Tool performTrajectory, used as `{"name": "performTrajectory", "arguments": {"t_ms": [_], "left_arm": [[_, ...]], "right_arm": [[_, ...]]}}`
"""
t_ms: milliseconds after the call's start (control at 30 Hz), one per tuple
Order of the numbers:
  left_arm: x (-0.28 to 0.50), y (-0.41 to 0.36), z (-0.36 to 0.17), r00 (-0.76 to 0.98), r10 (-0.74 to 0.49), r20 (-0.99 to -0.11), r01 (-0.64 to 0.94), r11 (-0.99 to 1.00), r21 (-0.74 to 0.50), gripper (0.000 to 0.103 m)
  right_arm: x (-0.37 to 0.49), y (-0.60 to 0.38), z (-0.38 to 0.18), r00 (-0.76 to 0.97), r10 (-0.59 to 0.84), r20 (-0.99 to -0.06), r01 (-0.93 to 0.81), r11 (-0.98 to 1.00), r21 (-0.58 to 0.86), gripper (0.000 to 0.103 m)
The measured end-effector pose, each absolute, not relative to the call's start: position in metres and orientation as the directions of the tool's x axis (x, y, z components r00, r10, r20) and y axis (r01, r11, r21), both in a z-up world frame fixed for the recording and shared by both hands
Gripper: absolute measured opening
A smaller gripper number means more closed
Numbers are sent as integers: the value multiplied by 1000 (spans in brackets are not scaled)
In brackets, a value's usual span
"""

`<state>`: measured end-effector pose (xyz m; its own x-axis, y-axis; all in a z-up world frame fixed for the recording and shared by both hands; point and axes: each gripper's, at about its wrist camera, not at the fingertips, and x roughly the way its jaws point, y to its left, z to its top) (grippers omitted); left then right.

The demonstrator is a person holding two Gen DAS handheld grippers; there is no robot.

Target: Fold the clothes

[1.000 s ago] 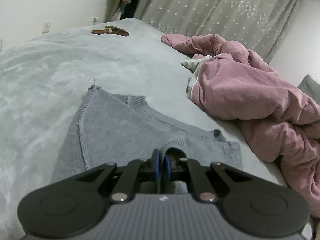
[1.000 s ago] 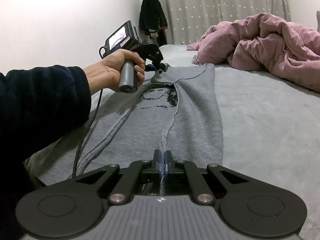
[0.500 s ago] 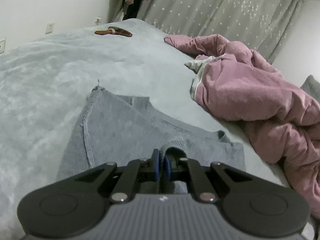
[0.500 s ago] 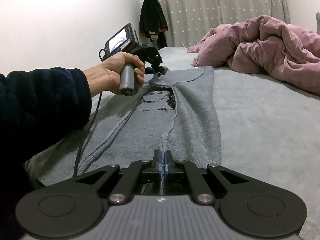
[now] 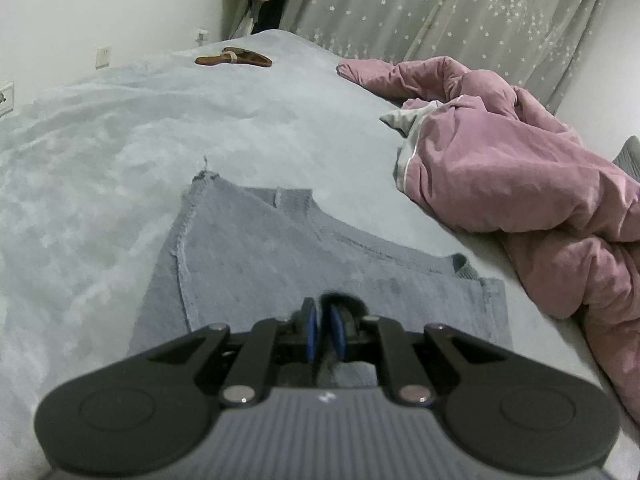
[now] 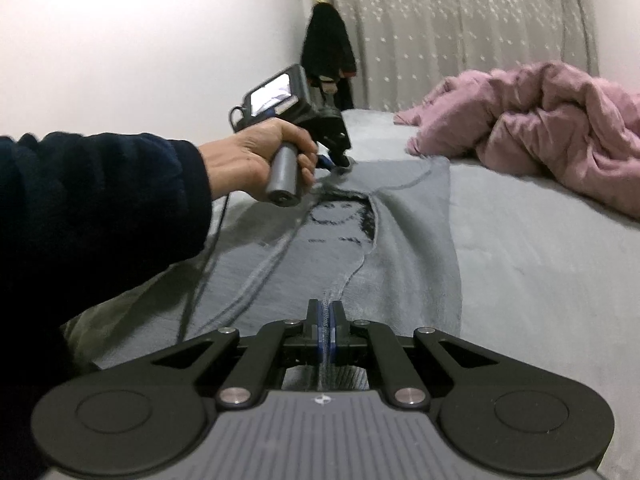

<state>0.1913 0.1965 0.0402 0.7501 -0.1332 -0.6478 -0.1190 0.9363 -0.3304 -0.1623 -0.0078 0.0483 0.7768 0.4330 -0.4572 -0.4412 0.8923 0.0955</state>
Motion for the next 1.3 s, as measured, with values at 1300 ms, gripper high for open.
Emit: {"name": "performTrajectory", "arguments": {"t_ms": [1300], "left_arm": [[-81,239,83,622,-310,-719,6,920,-391,29]], "right_arm": [[-196,12,45,696,502,-513,-561,826,48,16]]}}
